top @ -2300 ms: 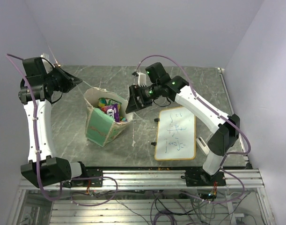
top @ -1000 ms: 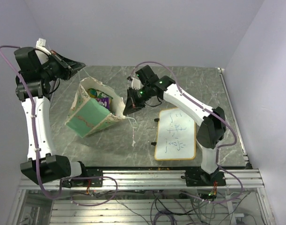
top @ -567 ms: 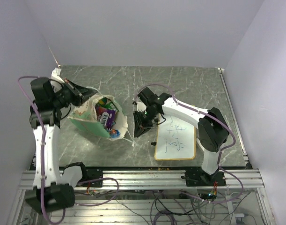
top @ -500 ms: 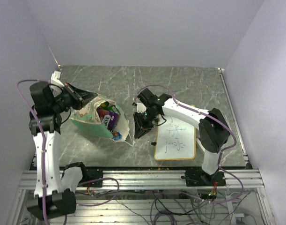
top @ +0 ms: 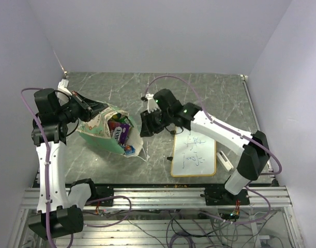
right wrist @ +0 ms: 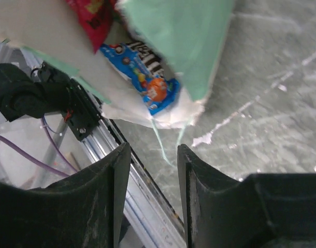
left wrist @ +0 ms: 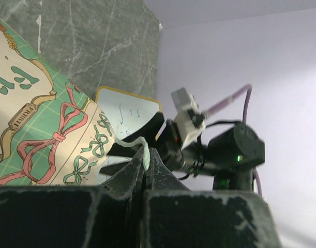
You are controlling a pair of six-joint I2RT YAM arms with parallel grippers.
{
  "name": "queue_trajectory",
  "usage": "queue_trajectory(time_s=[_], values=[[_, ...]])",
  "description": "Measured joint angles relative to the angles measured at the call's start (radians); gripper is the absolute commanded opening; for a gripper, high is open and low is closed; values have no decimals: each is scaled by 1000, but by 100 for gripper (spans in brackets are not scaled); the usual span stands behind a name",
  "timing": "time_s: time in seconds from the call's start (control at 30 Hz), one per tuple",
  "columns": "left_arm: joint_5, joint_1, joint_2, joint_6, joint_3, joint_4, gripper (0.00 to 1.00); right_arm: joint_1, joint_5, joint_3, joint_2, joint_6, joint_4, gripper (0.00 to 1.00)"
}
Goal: Take the snacks out of the paper bag
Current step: Adjust the paper bag at the center of the board, then pick up the snack from the paper bag.
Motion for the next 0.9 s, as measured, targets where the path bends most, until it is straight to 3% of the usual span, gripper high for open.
queue_trajectory(time_s=[0.2,0.5,0.7,0.9], values=[[4,-6,5,-21,9,13,7,155,122,-138,-31,56,267,43],[26,-6,-55,-79,-33,-51,7,183,372,-347,-56,311,610,42],[46,-6,-69,-106,-56,-75,7,197,495,-380,0,402,708,43],[45,-6,-19,-151,15,-63,7,234,565,-352,56,450,750,44]])
